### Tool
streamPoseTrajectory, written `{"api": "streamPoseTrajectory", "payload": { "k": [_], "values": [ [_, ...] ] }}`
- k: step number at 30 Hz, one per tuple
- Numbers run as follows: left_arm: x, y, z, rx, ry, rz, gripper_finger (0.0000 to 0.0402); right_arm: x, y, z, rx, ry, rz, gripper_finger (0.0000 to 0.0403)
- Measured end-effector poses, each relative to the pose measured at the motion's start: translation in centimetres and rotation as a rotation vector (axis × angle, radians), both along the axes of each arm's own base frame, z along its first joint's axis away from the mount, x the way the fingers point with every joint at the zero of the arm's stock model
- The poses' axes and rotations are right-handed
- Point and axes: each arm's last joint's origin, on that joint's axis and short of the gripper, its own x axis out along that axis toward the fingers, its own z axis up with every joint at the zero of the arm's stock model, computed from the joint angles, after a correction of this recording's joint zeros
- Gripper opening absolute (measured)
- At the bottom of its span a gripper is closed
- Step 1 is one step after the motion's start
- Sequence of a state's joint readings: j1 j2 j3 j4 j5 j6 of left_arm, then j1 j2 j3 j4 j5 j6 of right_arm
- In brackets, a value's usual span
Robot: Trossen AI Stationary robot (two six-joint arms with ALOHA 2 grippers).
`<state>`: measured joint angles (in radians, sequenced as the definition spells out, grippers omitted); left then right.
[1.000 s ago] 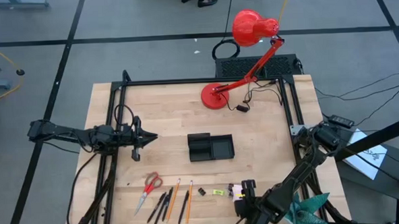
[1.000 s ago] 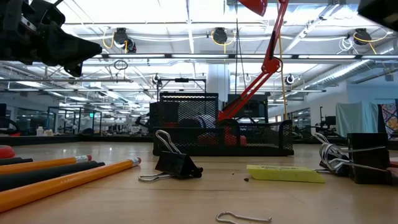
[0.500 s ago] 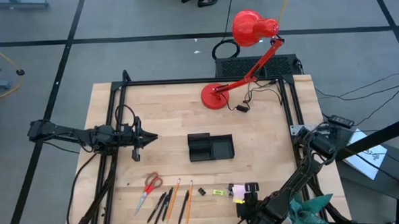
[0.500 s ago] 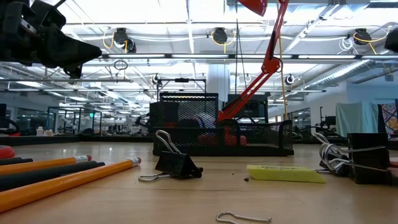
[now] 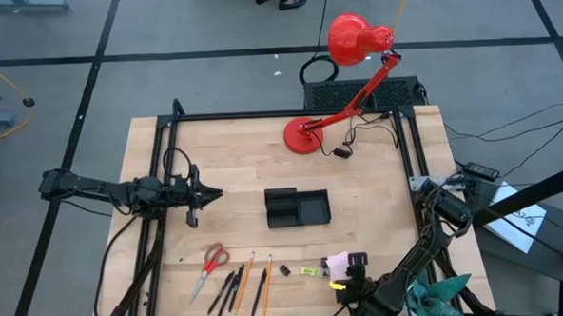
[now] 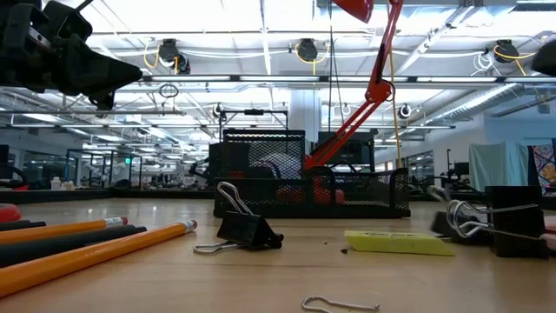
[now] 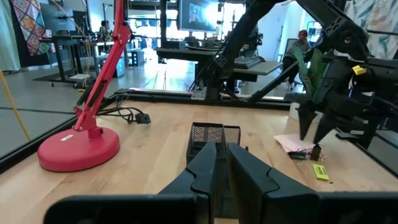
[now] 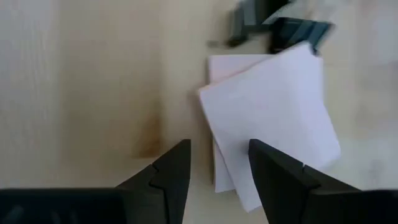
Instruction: Pick and place office supplies into organizer
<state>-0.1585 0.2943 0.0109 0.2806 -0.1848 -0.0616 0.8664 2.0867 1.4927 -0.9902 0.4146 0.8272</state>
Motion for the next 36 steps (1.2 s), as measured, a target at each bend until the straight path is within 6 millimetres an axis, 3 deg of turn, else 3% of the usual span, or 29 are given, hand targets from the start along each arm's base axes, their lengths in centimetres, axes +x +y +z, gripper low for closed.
{"api": "streamPoseTrajectory", "payload": {
  "k": [14, 24, 36],
  "values": [
    [0.0, 0.0, -0.2, 0.004, 0.023, 0.000, 0.0047, 0.1, -0.2, 0.8, -0.099, 0.025, 0.090, 0.0155],
    [0.0, 0.0, -0.2, -0.001, 0.024, 0.000, 0.0047, 0.3, 0.1, -1.4, -0.134, 0.101, 0.162, 0.0155],
    [0.0, 0.0, -0.2, -0.006, 0.023, -0.001, 0.0047, 0.7, -0.4, -1.5, -0.179, 0.076, 0.147, 0.0150]
  ]
}}
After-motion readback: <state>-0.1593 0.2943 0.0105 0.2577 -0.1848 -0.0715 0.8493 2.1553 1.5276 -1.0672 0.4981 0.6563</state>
